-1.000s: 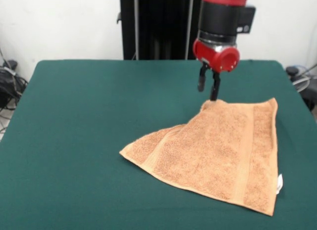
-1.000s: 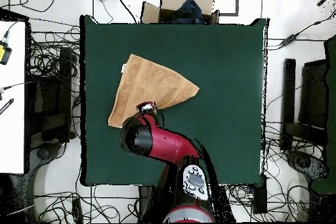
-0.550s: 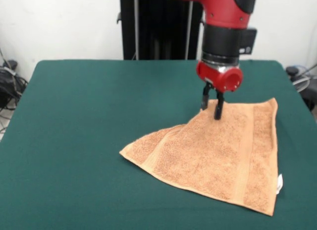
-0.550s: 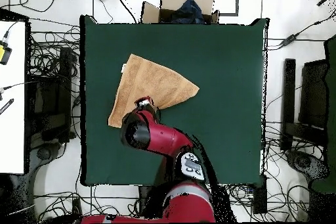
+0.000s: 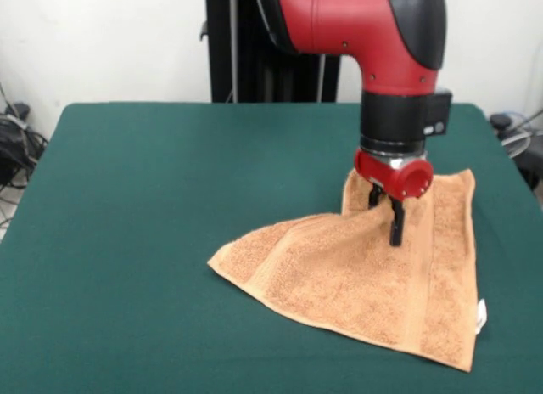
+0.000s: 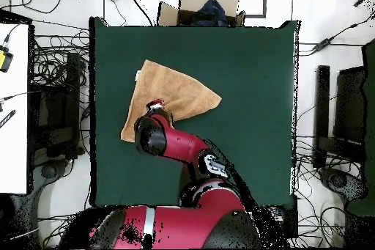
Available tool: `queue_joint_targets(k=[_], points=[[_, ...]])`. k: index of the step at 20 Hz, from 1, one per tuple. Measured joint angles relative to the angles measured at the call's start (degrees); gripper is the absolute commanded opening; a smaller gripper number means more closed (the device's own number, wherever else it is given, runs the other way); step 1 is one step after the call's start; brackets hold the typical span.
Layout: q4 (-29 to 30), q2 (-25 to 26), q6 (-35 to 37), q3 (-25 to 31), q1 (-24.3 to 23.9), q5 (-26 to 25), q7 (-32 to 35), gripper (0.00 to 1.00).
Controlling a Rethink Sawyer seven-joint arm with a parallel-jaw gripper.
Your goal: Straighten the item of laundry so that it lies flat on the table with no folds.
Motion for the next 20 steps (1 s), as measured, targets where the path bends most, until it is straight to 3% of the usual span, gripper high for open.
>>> queue_joint_targets(k=[12,20], points=[[-5.1,2.6,-1.4,0.0,1.4,0.0,0.0,1.0],[-10.6,4.7,-2.7,0.0,3.5,2.6,0.0,1.0]])
